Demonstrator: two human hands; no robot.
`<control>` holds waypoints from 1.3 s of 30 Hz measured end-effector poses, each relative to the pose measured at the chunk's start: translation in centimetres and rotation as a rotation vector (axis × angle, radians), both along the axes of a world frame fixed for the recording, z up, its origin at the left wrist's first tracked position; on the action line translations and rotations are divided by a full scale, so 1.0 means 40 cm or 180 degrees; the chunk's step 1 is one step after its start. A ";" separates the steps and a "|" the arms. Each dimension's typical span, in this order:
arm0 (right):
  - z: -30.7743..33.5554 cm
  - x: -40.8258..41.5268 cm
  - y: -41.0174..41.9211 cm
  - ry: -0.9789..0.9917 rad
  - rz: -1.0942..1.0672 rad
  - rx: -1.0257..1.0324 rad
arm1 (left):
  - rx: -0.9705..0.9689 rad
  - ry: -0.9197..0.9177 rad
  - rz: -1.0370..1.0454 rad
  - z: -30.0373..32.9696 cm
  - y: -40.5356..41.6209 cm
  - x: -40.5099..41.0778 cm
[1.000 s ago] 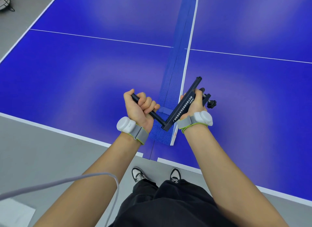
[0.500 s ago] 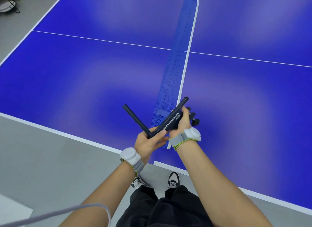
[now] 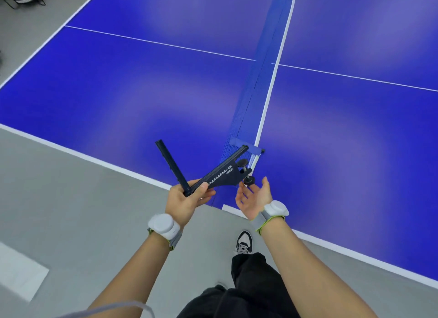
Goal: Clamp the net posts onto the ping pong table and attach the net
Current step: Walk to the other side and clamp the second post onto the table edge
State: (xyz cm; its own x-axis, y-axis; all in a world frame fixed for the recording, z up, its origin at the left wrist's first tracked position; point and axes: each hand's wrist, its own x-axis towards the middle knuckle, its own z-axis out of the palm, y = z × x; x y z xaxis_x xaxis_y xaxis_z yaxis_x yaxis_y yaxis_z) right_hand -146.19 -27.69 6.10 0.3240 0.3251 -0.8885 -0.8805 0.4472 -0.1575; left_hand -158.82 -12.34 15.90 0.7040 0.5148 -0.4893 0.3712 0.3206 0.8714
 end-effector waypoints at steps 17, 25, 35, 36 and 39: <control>-0.081 -0.389 -0.084 -0.0307 0.1308 -0.0230 | -0.0038 0.0016 0.0389 -0.092 -0.076 -0.454; -0.137 -0.390 -0.119 -0.0398 0.1210 -0.0149 | 0.0028 0.0133 0.0765 -0.156 -0.155 -0.472; -0.147 -0.381 -0.167 -0.0331 0.1297 -0.0104 | 0.0058 0.0215 0.1027 -0.144 -0.258 -0.497; -0.140 -0.380 -0.172 -0.0320 0.1384 -0.0143 | 0.0059 0.0222 0.1027 -0.140 -0.265 -0.497; -0.128 -0.358 -0.186 -0.0282 0.1715 -0.0254 | 0.0091 0.0246 0.0983 -0.131 -0.280 -0.486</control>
State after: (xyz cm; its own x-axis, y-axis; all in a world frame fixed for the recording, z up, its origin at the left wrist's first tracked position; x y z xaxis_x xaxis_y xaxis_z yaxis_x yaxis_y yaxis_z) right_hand -160.52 -35.14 0.98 0.2051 0.3985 -0.8940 -0.9633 -0.0795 -0.2565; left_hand -178.24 -23.53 10.65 0.4734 0.7127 -0.5176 0.3256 0.4044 0.8547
